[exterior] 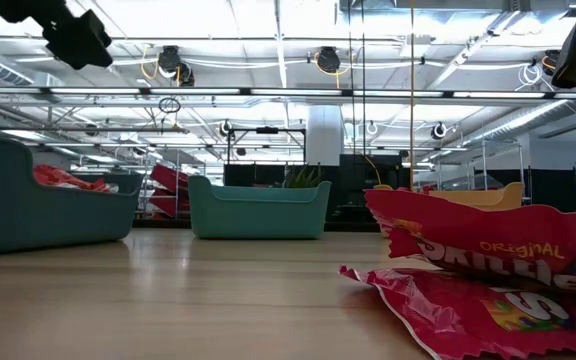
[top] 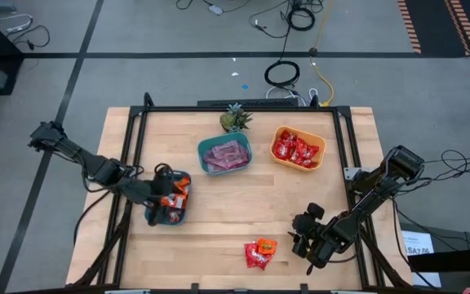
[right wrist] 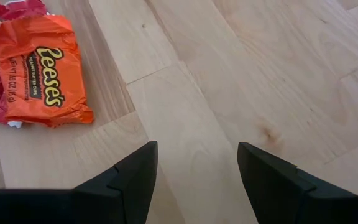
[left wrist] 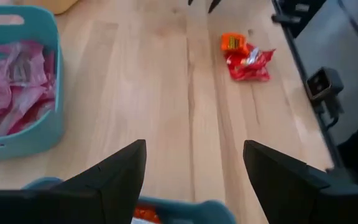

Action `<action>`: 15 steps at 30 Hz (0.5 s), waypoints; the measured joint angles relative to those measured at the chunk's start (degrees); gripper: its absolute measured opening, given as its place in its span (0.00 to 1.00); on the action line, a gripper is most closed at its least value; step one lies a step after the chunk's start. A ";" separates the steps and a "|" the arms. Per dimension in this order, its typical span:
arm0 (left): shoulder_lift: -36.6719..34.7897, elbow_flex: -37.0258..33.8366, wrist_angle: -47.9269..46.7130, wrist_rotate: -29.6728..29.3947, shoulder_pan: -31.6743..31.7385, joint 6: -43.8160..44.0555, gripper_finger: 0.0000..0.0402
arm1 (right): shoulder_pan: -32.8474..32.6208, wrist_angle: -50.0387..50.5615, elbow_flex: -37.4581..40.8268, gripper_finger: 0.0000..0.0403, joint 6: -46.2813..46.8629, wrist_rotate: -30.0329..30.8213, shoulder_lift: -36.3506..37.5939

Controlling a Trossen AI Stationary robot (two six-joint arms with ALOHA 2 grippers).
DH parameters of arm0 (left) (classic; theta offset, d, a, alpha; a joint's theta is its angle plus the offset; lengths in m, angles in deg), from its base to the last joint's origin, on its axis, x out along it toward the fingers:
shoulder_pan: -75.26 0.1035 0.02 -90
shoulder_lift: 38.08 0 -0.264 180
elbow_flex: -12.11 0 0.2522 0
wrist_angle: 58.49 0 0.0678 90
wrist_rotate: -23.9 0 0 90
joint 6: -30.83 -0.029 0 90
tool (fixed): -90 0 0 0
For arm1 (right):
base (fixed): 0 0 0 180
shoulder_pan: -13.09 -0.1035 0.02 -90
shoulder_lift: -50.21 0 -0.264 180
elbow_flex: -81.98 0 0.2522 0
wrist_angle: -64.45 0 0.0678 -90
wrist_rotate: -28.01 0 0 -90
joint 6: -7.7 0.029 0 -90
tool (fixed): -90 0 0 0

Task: Sort candy
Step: Put the orange chocolate into the blue bin

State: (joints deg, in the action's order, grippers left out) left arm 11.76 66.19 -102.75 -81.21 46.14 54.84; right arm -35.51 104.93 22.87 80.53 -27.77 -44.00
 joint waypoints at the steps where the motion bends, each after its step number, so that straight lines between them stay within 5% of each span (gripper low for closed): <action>1: 0.00 0.00 0.42 -0.01 -0.02 1.08 0.69 | 0.00 0.00 0.00 0.53 0.00 0.00 0.00; 15: 0.02 0.00 1.32 -2.08 -0.04 4.15 0.69 | 0.00 -1.86 0.00 0.53 -0.02 0.00 0.00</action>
State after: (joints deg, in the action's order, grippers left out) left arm 11.78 66.19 -101.43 -83.29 46.10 58.99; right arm -35.51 103.07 22.87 80.51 -27.77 -44.00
